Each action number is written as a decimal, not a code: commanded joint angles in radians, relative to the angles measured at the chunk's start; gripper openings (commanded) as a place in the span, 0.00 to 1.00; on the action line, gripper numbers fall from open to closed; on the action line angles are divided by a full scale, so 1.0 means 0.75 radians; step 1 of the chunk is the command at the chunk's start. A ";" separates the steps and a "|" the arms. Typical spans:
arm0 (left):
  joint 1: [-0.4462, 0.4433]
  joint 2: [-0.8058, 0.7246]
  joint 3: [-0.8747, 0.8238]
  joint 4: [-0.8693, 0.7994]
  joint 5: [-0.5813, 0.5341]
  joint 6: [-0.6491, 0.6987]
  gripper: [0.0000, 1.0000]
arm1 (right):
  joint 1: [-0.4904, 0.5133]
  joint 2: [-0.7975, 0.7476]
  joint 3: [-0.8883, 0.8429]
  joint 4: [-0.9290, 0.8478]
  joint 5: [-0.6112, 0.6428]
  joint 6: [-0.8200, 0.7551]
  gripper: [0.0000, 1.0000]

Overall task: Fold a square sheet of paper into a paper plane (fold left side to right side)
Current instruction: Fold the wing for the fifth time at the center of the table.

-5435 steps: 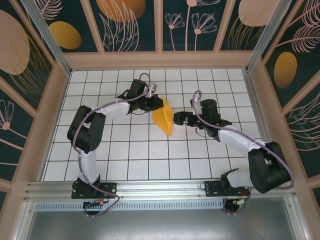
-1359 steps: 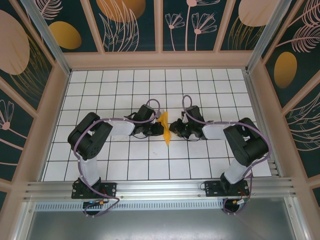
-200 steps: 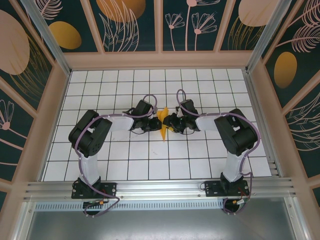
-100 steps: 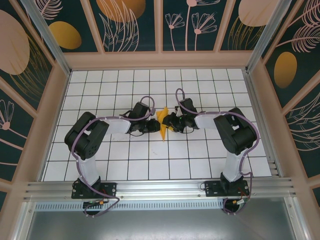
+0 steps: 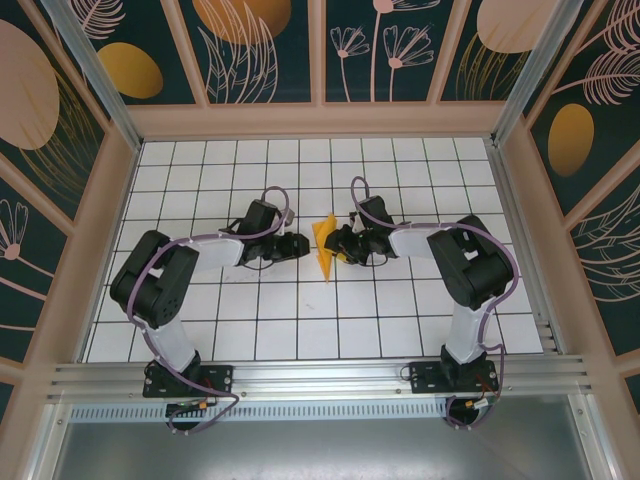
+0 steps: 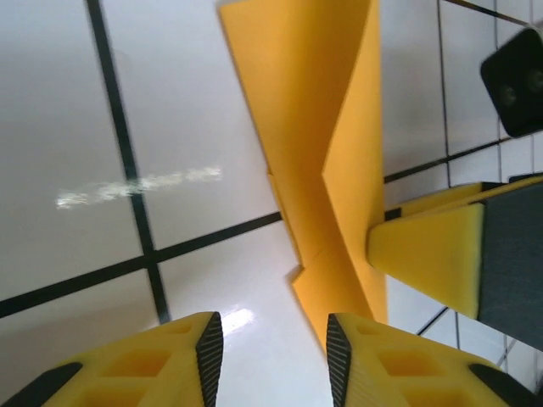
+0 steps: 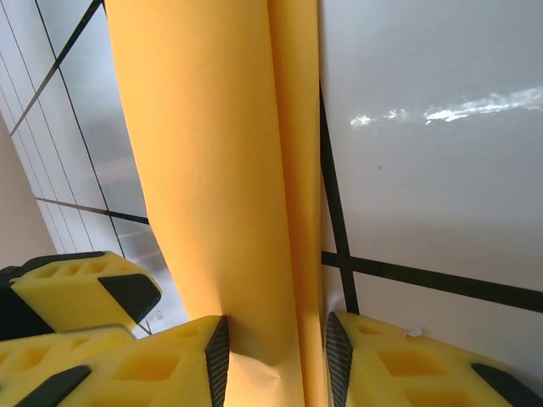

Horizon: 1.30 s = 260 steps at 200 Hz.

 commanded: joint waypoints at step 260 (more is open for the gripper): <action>0.021 0.377 0.323 0.058 0.100 -0.006 0.06 | 0.035 0.047 -0.035 -0.029 0.135 -0.087 0.40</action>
